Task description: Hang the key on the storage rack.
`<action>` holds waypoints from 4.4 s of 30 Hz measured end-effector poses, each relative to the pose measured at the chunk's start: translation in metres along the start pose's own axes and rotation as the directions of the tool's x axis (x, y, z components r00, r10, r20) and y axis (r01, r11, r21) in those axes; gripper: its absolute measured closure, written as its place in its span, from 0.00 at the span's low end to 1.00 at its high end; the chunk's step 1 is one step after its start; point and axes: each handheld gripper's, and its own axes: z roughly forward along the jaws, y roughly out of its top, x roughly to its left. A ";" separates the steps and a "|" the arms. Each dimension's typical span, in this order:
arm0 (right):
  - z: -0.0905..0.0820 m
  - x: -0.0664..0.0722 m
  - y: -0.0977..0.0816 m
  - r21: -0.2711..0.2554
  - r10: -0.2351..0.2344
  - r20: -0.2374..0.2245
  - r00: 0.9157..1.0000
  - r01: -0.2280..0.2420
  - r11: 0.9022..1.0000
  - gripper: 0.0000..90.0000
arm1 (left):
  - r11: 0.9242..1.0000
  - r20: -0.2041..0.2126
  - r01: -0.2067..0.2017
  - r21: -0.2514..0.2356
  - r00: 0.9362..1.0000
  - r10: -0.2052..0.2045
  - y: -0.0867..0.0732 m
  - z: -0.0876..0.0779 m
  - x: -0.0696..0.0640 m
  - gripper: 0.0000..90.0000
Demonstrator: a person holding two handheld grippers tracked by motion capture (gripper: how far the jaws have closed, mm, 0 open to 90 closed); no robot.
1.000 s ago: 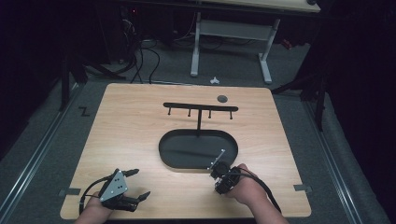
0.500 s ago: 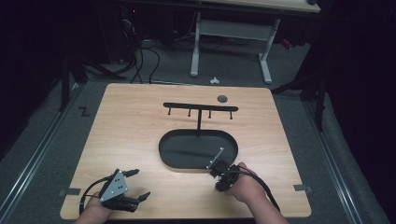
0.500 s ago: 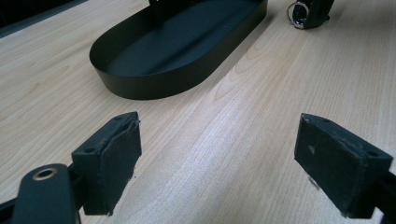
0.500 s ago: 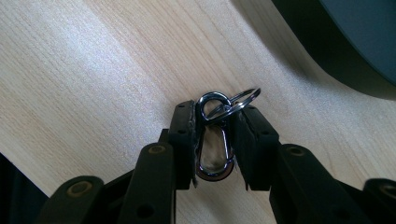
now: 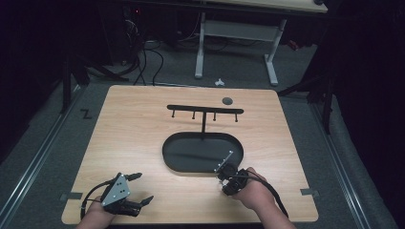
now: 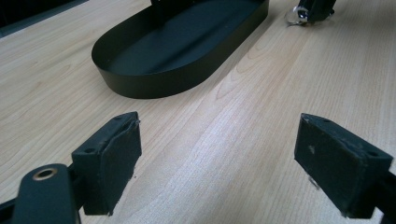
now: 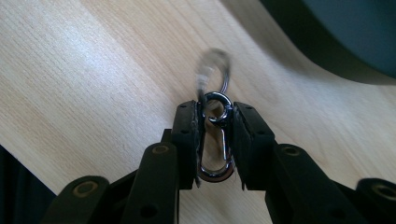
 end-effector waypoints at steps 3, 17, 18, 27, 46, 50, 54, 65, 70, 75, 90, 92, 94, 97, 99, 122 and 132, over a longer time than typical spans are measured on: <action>-0.006 -0.002 -0.003 -0.005 0.014 0.005 1.000 -0.014 1.000 0.80 | 1.000 0.000 -0.002 0.001 1.000 0.002 0.000 0.000 0.000 0.17; -0.032 -0.018 -0.017 -0.034 0.078 0.018 0.997 -0.077 0.996 0.80 | 1.000 -0.002 -0.004 0.005 1.000 0.004 0.000 0.001 -0.001 0.17; -0.033 -0.019 -0.017 -0.035 0.083 0.019 0.996 -0.082 0.996 0.80 | 1.000 -0.002 -0.005 0.006 1.000 0.005 0.000 0.001 -0.001 0.17; -0.044 -0.030 -0.023 -0.051 0.112 0.022 0.994 -0.110 0.993 0.80 | 1.000 0.003 -0.010 0.013 1.000 0.010 0.000 0.002 -0.001 0.17; -0.064 -0.054 -0.038 -0.056 0.208 0.040 0.977 -0.205 0.977 0.80 | 1.000 0.002 -0.014 0.020 1.000 0.014 -0.001 0.003 -0.003 0.17; -0.075 -0.059 -0.034 -0.063 0.214 0.032 0.976 -0.211 0.975 0.79 | 1.000 0.001 -0.016 0.019 1.000 0.016 -0.001 0.003 -0.003 0.17; -0.084 -0.063 -0.031 -0.075 0.224 0.034 0.974 -0.221 0.972 0.79 | 1.000 0.001 -0.013 0.017 1.000 0.013 -0.001 0.003 -0.003 0.17; -0.100 -0.074 -0.016 -0.089 0.242 0.042 0.969 -0.238 0.967 0.79 | 1.000 0.002 -0.017 0.019 1.000 0.017 -0.001 0.002 -0.002 0.17; -0.107 -0.078 -0.008 -0.095 0.245 0.043 0.969 -0.240 0.966 0.79 | 1.000 0.001 -0.015 0.016 1.000 0.015 -0.001 0.002 -0.002 0.17; -0.111 -0.081 0.000 -0.102 0.243 0.045 0.969 -0.238 0.966 0.79 | 1.000 0.003 -0.015 0.017 1.000 0.015 -0.001 0.002 -0.002 0.17; -0.127 -0.091 0.017 -0.131 0.265 0.033 0.964 -0.258 0.957 0.79 | 1.000 0.005 -0.015 0.019 1.000 0.015 -0.001 0.002 -0.002 0.17; -0.130 -0.092 0.018 -0.133 0.272 0.030 0.962 -0.266 0.955 0.79 | 1.000 0.006 -0.016 0.019 1.000 0.016 -0.001 0.002 -0.002 0.17; -0.132 -0.093 0.019 -0.132 0.269 0.033 0.963 -0.262 0.956 0.79 | 1.000 0.006 -0.015 0.019 1.000 0.015 -0.001 0.002 -0.002 0.17; -0.137 -0.096 0.021 -0.144 0.283 0.027 0.959 -0.277 0.950 0.80 | 1.000 0.005 -0.016 0.019 1.000 0.016 -0.001 0.002 -0.002 0.17; -0.138 -0.097 0.021 -0.146 0.287 0.030 0.957 -0.280 0.949 0.80 | 1.000 0.005 -0.016 0.018 1.000 0.016 -0.001 0.002 -0.002 0.17; -0.163 -0.101 0.049 -0.188 0.276 0.042 0.960 -0.263 0.946 0.80 | 1.000 0.005 -0.014 0.017 1.000 0.013 -0.001 0.001 -0.002 0.17; -0.166 -0.103 0.063 -0.193 0.273 0.046 0.961 -0.259 0.946 0.80 | 1.000 0.006 -0.014 0.017 1.000 0.013 -0.002 0.000 -0.002 0.17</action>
